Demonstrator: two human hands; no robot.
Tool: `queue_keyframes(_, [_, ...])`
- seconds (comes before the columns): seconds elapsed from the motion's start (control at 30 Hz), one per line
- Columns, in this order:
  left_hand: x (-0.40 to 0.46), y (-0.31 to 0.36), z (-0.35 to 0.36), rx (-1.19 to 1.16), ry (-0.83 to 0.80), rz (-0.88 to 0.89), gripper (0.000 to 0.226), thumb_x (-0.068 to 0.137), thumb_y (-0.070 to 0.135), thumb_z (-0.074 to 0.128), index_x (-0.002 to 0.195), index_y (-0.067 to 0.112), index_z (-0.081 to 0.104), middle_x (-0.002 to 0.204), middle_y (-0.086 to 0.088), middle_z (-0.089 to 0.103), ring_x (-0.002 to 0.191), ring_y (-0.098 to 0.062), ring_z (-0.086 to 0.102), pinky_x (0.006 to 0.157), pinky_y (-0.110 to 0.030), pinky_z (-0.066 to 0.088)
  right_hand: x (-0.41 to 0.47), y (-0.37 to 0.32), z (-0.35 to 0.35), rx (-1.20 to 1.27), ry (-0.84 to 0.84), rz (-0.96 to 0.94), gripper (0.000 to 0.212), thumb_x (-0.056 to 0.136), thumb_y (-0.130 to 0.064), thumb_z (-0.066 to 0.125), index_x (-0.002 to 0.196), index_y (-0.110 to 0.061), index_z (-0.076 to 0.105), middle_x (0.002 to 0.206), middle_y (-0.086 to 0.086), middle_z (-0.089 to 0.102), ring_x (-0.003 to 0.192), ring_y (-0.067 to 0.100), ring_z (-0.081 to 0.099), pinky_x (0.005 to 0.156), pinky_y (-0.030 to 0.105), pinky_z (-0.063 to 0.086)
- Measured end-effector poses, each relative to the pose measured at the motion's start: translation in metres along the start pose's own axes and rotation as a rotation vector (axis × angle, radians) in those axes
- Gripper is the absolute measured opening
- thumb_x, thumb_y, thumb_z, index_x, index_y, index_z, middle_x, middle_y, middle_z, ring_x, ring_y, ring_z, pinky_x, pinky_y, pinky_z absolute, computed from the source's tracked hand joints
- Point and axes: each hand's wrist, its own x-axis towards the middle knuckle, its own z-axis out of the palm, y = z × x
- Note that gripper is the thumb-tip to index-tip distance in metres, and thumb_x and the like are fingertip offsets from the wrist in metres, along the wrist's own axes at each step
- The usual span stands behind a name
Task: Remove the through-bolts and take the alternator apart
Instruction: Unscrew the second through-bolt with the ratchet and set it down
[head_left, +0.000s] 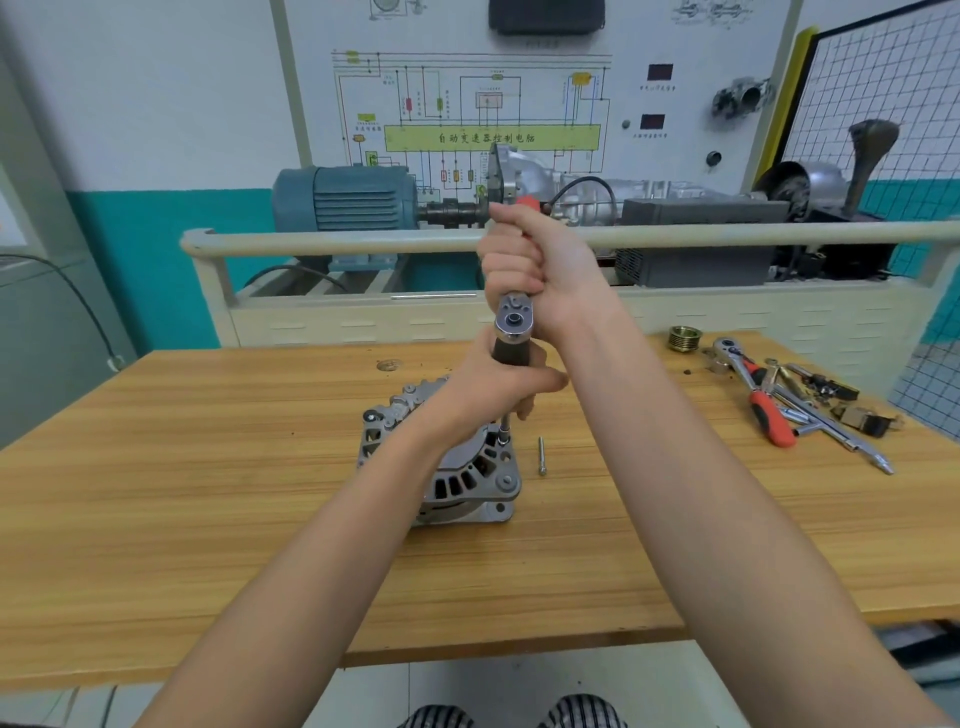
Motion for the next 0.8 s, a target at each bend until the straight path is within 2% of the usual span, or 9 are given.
queue_keyframes(0.1, [0.002, -0.001, 0.009, 0.013, 0.212, 0.010, 0.032, 0.076, -0.011, 0.057, 0.054, 0.007, 0.043, 0.041, 0.000, 0.041, 0.036, -0.013, 0.037, 0.042, -0.021, 0.034, -0.003, 0.004, -0.001, 0.086, 0.140, -0.285, 0.051, 0.099, -0.017, 0.043, 0.049, -0.016, 0.034, 0.034, -0.008, 0.024, 0.023, 0.004, 0.019, 0.023, 0.015, 0.015])
queue_keyframes(0.17, [0.005, -0.002, 0.017, -0.067, 0.372, 0.023, 0.020, 0.077, -0.013, 0.053, 0.061, 0.000, 0.050, 0.049, -0.009, 0.039, 0.044, -0.020, 0.034, 0.047, -0.029, 0.030, -0.007, 0.009, -0.003, 0.140, 0.237, -0.529, 0.045, 0.099, -0.017, 0.044, 0.056, -0.018, 0.031, 0.037, -0.009, 0.021, 0.026, 0.004, 0.016, 0.026, 0.016, 0.015])
queue_keyframes(0.23, [0.007, -0.001, 0.024, -0.141, 0.464, 0.037, 0.015, 0.076, -0.015, 0.050, 0.065, -0.005, 0.053, 0.056, -0.011, 0.038, 0.054, -0.024, 0.030, 0.052, -0.036, 0.027, -0.012, 0.013, -0.005, 0.173, 0.275, -0.656, 0.042, 0.099, -0.017, 0.042, 0.059, -0.019, 0.029, 0.038, -0.009, 0.019, 0.028, 0.005, 0.015, 0.027, 0.017, 0.015])
queue_keyframes(0.3, [0.006, -0.002, 0.025, -0.134, 0.442, 0.058, 0.014, 0.075, -0.014, 0.053, 0.062, -0.011, 0.050, 0.056, -0.012, 0.039, 0.055, -0.024, 0.030, 0.054, -0.036, 0.027, -0.014, 0.011, -0.007, 0.169, 0.252, -0.611, 0.043, 0.099, -0.018, 0.042, 0.058, -0.018, 0.029, 0.038, -0.009, 0.020, 0.027, 0.005, 0.015, 0.027, 0.017, 0.015])
queue_keyframes(0.37, [0.004, -0.005, 0.020, -0.053, 0.357, 0.070, 0.021, 0.073, -0.012, 0.060, 0.056, -0.009, 0.047, 0.051, -0.011, 0.042, 0.048, -0.021, 0.035, 0.051, -0.029, 0.031, -0.014, 0.004, -0.008, 0.140, 0.171, -0.410, 0.044, 0.099, -0.018, 0.041, 0.056, -0.018, 0.030, 0.036, -0.008, 0.022, 0.025, 0.005, 0.018, 0.025, 0.017, 0.015])
queue_keyframes(0.5, [-0.001, 0.001, 0.003, 0.079, -0.056, 0.050, 0.035, 0.076, -0.004, 0.065, 0.050, 0.009, 0.045, 0.042, 0.000, 0.045, 0.040, -0.011, 0.042, 0.047, -0.024, 0.038, -0.006, -0.005, -0.004, -0.036, -0.018, 0.031, 0.046, 0.100, -0.021, 0.037, 0.055, -0.016, 0.031, 0.038, -0.009, 0.020, 0.024, 0.004, 0.016, 0.024, 0.014, 0.015])
queue_keyframes(0.57, [-0.001, 0.002, 0.001, 0.095, -0.163, 0.014, 0.039, 0.075, -0.001, 0.067, 0.047, 0.013, 0.043, 0.041, 0.003, 0.042, 0.040, -0.011, 0.042, 0.050, -0.026, 0.038, -0.005, -0.004, -0.001, -0.099, -0.056, 0.151, 0.047, 0.100, -0.026, 0.036, 0.055, -0.015, 0.032, 0.044, -0.011, 0.015, 0.030, 0.002, 0.010, 0.023, 0.017, 0.018])
queue_keyframes(0.67, [0.000, 0.000, 0.005, 0.035, -0.044, -0.001, 0.037, 0.069, 0.001, 0.066, 0.048, 0.015, 0.040, 0.047, -0.002, 0.040, 0.039, -0.013, 0.037, 0.052, -0.030, 0.036, -0.006, -0.003, 0.001, -0.039, 0.009, 0.074, 0.047, 0.100, -0.024, 0.039, 0.054, -0.016, 0.031, 0.036, -0.010, 0.019, 0.023, 0.003, 0.016, 0.021, 0.014, 0.017])
queue_keyframes(0.8, [0.006, -0.001, 0.017, -0.087, 0.332, -0.015, 0.032, 0.077, -0.008, 0.056, 0.056, 0.011, 0.041, 0.040, 0.005, 0.039, 0.033, -0.008, 0.035, 0.038, -0.017, 0.032, -0.008, 0.006, 0.000, 0.133, 0.262, -0.451, 0.043, 0.098, -0.016, 0.044, 0.058, -0.019, 0.030, 0.035, -0.009, 0.022, 0.024, 0.004, 0.017, 0.025, 0.015, 0.014])
